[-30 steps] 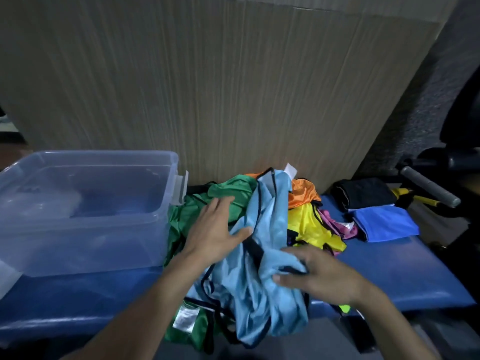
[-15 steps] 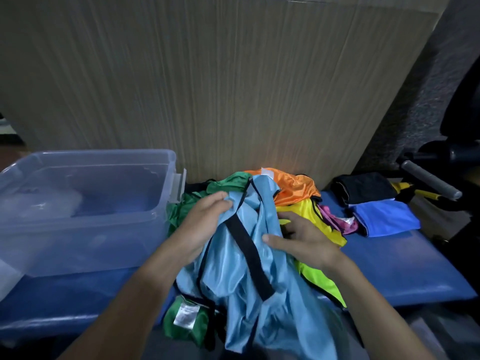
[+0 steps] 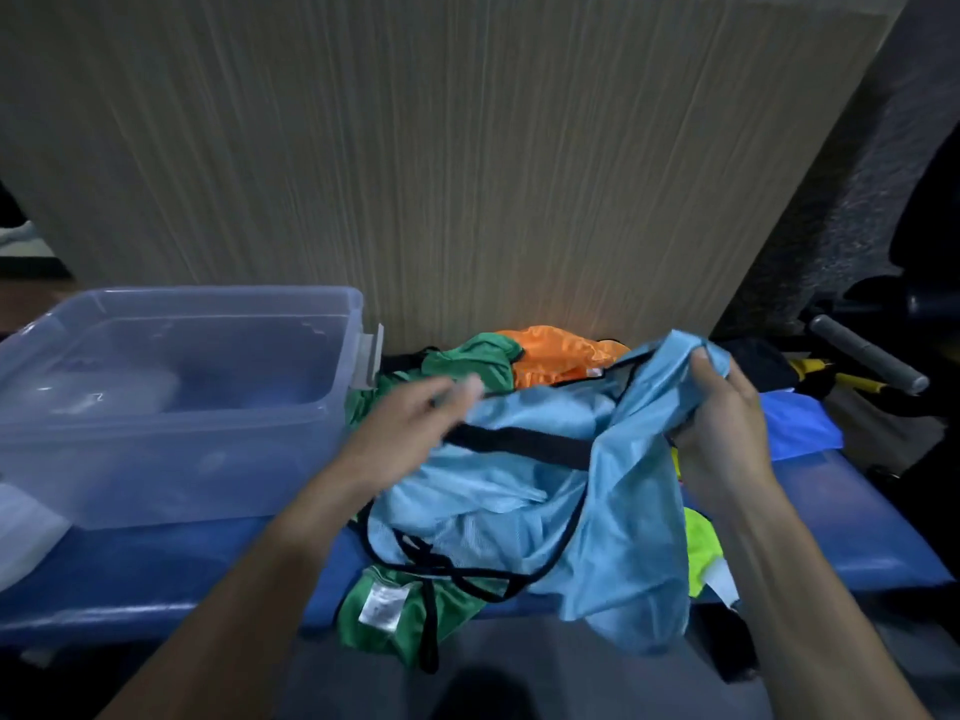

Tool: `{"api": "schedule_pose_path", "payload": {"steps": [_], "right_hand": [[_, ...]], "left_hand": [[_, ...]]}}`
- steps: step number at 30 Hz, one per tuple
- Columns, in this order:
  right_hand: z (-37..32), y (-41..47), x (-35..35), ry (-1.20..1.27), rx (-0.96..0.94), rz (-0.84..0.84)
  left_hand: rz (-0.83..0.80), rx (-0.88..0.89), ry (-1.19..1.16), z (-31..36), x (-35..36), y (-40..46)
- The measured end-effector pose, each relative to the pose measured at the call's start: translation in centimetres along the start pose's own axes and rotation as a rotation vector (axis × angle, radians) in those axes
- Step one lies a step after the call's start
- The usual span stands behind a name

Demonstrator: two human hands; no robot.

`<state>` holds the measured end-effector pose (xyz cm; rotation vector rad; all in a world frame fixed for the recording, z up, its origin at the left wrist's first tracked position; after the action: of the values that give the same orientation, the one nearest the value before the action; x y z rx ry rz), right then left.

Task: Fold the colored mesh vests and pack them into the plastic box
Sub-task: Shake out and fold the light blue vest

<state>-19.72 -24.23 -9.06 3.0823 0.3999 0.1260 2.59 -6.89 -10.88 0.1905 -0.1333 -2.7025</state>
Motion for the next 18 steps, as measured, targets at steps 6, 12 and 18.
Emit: {"api": "schedule_pose_path", "payload": {"steps": [6, 12, 18], "right_hand": [[0.1, 0.1, -1.1, 0.072, 0.099, -0.022], [-1.4, -1.9, -0.3, -0.045, -0.048, -0.166], [-1.6, -2.6, 0.8, -0.235, -0.154, -0.206]], "left_hand": [[-0.48, -0.383, 0.763, -3.5, 0.3, -1.0], [-0.392, -0.338, 0.51, -1.9, 0.7, -1.2], [-0.054, -0.06, 0.514, -2.6, 3.8, 0.5]]}}
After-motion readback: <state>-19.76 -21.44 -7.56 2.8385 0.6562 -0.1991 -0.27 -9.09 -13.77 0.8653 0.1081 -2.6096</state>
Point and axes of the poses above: each hand's wrist, its own y-axis towards the middle knuckle, its own x-axis out of the palm, z = x × y, the point moved 2 cm from there along y, towards the middle knuckle, and after that the axes turned 15 degrees about -y, right-handed, at the moved point
